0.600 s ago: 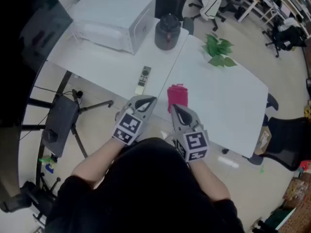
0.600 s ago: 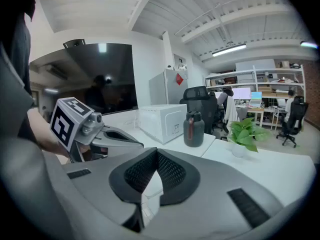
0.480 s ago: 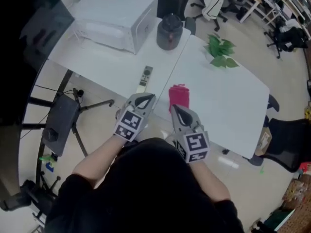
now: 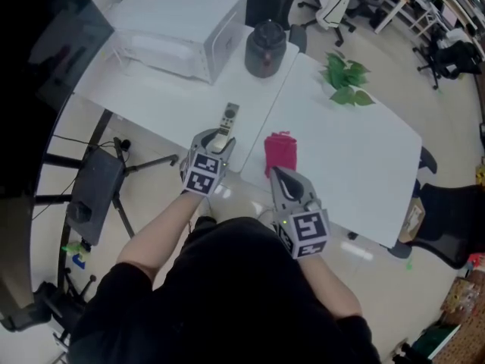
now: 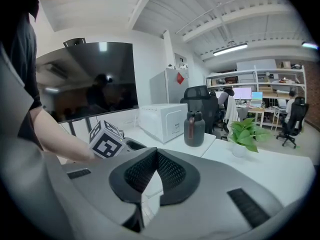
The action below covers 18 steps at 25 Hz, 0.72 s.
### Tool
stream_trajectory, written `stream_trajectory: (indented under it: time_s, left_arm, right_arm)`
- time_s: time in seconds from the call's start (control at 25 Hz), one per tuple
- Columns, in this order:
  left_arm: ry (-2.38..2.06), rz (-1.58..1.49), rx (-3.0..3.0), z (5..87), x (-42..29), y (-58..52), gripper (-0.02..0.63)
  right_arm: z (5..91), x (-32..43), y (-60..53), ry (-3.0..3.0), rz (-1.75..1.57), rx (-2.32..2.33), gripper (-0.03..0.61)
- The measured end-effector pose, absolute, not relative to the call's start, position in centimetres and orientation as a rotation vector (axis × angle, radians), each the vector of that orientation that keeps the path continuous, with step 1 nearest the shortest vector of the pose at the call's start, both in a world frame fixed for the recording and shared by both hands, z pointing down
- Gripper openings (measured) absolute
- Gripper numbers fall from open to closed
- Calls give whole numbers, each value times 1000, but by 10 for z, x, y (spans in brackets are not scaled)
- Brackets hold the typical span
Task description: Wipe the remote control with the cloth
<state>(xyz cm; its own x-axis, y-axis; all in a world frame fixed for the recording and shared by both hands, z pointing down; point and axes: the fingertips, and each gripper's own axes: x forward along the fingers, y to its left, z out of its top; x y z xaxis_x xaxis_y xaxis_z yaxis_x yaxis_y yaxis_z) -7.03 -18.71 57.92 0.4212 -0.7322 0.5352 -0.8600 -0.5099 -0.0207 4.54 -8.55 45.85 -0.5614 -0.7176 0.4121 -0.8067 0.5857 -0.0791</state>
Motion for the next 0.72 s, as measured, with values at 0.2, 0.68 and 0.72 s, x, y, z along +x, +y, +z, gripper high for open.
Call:
stream_trajectory:
  time_s: [0.2,0.68,0.72]
  left_arm:
    - [-1420,806,2321,619,-80,-204,271]
    - [-1476,866,2136,677,-87,-229,279]
    - [-1474,873,2119,680,-87,-229,279]
  right_arm:
    - [460,46,-85,-2473,379,1230,8]
    - [470,52,-80,-2443,437,1234,8]
    - [471,52,-80,-2448,435,1234,8]
